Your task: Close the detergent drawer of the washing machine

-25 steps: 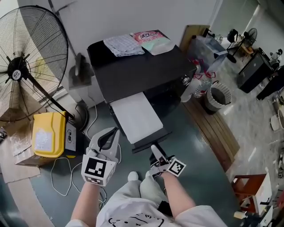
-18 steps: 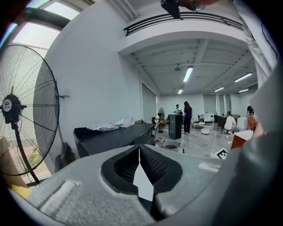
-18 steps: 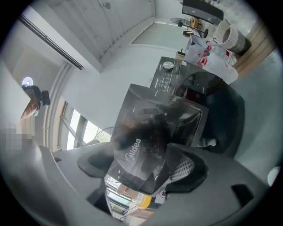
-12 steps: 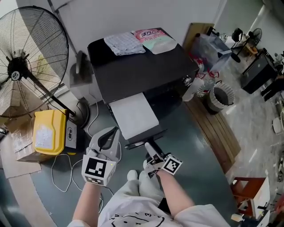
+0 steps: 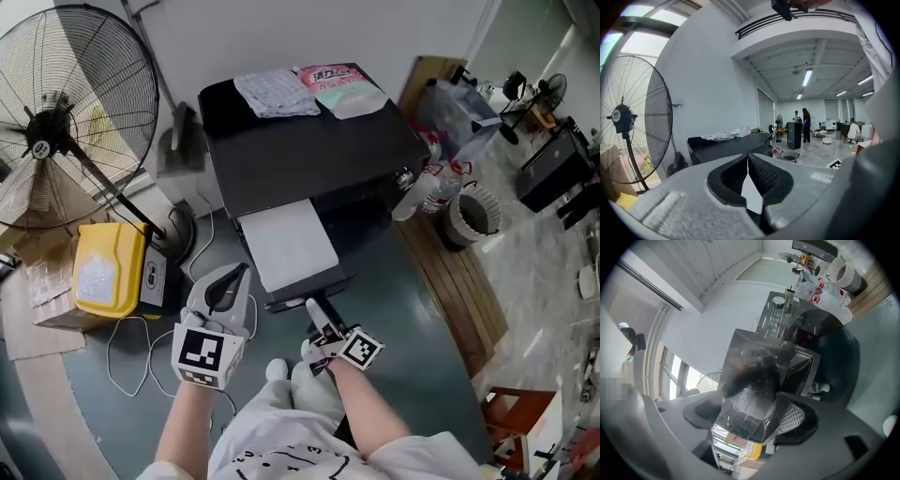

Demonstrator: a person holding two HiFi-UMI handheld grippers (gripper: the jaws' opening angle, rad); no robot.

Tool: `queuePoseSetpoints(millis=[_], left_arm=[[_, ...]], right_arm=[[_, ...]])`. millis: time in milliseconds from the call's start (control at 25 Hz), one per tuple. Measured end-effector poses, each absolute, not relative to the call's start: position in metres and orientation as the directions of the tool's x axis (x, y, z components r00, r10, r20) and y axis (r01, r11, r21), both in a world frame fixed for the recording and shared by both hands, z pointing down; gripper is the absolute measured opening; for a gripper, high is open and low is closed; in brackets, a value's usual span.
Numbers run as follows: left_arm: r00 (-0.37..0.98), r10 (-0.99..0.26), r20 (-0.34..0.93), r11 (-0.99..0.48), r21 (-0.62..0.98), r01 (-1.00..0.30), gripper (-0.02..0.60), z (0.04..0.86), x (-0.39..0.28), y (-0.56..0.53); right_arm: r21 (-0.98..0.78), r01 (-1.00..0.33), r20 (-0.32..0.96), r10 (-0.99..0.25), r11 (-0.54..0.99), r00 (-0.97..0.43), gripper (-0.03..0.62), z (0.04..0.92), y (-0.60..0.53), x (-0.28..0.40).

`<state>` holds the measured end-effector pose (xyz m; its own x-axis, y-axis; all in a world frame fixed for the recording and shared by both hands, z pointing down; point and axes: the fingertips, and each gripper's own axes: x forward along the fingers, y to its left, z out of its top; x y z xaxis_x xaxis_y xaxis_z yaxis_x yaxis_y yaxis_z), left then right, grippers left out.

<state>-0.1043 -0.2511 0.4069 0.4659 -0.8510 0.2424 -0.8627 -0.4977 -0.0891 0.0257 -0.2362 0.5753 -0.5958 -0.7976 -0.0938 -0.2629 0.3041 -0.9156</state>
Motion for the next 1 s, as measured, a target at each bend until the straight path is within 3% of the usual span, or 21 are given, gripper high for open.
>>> queuePoseSetpoints(millis=[1000], left_arm=[[0.367, -0.910, 0.194, -0.391, -0.103, -0.915, 0.017, 0.388, -0.123, -0.273]], right_arm=[[-0.923, -0.302, 0.008, -0.772, 0.239, -0.635, 0.356, 0.579, -0.274, 0.008]])
